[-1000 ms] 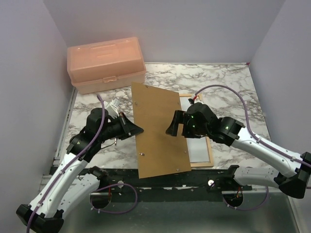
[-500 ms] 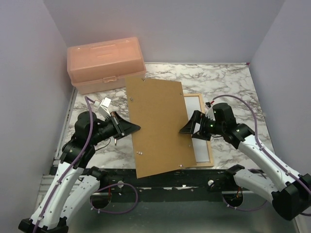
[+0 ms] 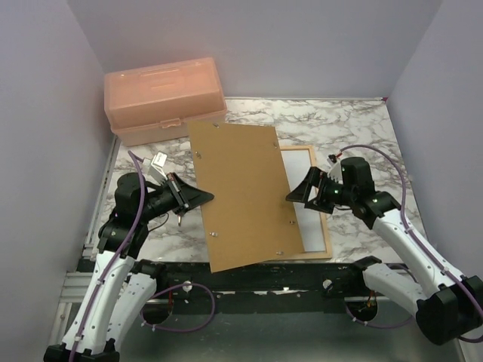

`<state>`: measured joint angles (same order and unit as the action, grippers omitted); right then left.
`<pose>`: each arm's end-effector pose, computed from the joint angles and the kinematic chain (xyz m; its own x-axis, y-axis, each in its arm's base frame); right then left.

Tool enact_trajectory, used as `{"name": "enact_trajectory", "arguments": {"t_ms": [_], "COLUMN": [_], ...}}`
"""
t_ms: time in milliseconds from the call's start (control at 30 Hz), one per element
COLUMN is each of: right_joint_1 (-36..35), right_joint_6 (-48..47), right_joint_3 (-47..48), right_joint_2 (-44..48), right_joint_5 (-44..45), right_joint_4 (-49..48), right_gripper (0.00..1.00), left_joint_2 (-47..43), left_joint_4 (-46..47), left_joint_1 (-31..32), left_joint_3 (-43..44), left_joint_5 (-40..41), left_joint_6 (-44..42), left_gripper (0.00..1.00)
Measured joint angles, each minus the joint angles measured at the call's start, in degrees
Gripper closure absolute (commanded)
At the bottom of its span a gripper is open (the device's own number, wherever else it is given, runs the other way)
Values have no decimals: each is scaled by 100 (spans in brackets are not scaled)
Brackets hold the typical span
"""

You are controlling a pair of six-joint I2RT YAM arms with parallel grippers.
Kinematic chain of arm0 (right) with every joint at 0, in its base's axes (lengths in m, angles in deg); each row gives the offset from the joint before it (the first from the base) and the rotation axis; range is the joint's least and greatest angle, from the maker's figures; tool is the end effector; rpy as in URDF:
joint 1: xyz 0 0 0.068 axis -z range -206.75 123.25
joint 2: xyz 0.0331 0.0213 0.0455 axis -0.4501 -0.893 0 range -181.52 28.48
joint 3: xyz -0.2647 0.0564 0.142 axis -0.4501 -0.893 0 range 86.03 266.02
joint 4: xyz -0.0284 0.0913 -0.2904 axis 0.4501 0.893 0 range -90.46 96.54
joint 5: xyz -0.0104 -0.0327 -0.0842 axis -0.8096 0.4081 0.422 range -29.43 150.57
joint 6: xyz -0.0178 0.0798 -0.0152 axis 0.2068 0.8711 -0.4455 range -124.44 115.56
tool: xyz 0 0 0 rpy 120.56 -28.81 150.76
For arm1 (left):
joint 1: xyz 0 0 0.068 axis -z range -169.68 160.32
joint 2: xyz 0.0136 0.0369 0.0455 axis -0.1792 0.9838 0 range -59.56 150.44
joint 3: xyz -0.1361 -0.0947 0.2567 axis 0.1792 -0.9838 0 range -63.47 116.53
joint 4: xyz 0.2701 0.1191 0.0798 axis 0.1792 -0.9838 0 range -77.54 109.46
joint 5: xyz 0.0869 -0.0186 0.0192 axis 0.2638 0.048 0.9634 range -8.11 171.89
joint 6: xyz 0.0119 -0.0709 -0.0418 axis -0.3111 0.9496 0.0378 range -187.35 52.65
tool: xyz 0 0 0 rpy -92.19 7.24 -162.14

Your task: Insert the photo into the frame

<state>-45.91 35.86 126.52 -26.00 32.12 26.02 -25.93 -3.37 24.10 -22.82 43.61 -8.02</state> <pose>0.2242 0.1146 0.2540 -0.8756 0.2979 -0.3803 -0.0846 0.6805 0.7279 0.1645 -0.0867 0.3379 -0.7938 -0.5005 -0.3456 0.1630 0.3724 -0.9137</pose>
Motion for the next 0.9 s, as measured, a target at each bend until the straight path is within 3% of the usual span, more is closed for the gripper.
{"name": "enact_trajectory", "arguments": {"t_ms": [300,500,800,900], "right_joint_1": [13,13,15,15], "right_joint_6": [-247,-380,-522,-597], "right_joint_3": [595,793,782,686], "right_joint_2": [-509,-1423,-2308,-2496], "right_joint_5": [1768,2771,3547,3591], "right_joint_4": [654,975,1043,903], "right_gripper": [2,10,22,33], "left_joint_2": [68,127,249,249], "left_joint_4": [-896,-1287,-1235,-1191], "left_joint_1": [-372,-435,-444,-446], "left_joint_3": [70,295,407,407], "left_joint_5": [273,490,428,369], "left_joint_6": [-688,-962,-1001,-1001], "left_gripper": [100,100,100,100]}}
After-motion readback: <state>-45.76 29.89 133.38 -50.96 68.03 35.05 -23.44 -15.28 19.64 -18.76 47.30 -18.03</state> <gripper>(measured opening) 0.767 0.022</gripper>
